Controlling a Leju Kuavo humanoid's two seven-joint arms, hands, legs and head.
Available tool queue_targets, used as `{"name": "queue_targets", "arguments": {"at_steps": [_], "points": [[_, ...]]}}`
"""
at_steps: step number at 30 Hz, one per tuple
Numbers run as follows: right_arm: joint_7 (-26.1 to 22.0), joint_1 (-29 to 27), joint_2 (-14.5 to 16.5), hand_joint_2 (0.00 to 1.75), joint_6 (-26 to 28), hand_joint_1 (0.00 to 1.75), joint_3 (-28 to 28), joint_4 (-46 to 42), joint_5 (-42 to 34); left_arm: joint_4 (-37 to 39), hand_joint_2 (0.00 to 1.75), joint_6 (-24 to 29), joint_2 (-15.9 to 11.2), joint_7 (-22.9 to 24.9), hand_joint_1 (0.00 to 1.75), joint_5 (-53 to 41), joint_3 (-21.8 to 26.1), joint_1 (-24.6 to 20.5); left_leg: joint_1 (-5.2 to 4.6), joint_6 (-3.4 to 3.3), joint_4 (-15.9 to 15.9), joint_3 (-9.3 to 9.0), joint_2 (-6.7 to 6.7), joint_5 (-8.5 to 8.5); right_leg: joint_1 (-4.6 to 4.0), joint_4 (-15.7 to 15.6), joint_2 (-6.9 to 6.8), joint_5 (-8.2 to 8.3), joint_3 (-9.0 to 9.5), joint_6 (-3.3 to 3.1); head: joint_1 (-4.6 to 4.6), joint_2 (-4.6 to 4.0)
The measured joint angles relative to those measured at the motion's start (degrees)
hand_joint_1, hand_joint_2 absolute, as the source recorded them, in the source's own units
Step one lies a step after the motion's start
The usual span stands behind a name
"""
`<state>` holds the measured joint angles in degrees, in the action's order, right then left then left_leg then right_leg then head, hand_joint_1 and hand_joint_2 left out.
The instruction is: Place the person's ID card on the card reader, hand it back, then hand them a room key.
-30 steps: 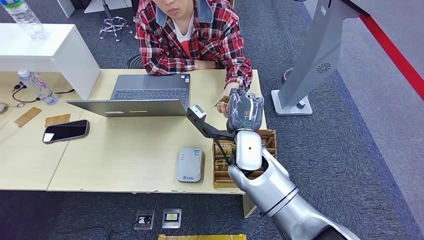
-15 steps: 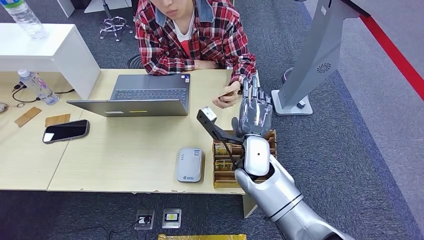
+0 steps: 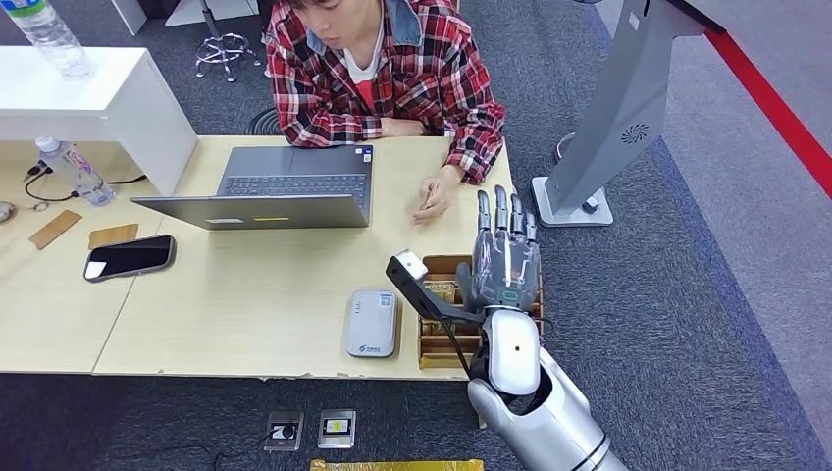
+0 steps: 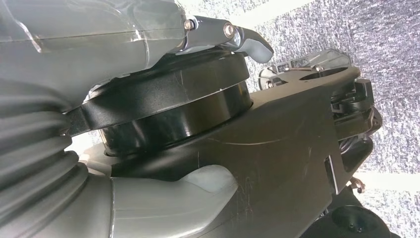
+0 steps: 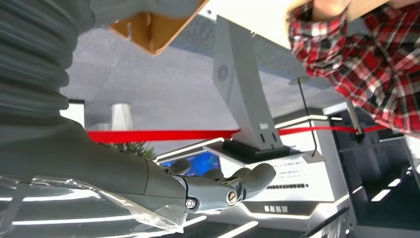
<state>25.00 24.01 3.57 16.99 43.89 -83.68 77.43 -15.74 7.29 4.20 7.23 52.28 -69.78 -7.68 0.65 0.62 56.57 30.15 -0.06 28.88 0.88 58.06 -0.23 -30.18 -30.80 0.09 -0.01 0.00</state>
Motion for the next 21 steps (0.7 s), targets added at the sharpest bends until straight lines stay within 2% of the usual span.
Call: {"name": "queue_targets", "arguments": {"at_steps": [7,17,21], "points": [[0.93,-3.04,-2.54,1.75,-2.27,1.75,-0.01,-5.94,1.25,0.00,1.75,0.14,0.00,0.01,0.00,0.00,0.02,0.01,0.00,0.00,0.00,0.00,0.01,0.00,0.00,0.00,0.00,0.00,0.00,0.00,-0.01,0.00],[1.25,-4.53,-4.94,1.75,-4.74,1.75,-0.56,-6.91,0.65,0.00,1.75,0.12,0.00,0.01,0.00,0.00,0.12,0.02,0.00,0.00,0.00,0.01,0.01,0.00,0.00,0.00,0.01,0.00,0.00,0.00,-0.01,0.00],[1.43,-4.71,-5.73,1.75,-5.71,1.57,-1.29,-6.55,0.24,0.00,1.75,0.12,0.00,0.01,0.00,0.00,0.20,0.02,0.00,0.00,0.00,0.01,0.01,0.00,0.00,0.00,0.01,0.00,0.00,0.00,0.00,0.00]]}}
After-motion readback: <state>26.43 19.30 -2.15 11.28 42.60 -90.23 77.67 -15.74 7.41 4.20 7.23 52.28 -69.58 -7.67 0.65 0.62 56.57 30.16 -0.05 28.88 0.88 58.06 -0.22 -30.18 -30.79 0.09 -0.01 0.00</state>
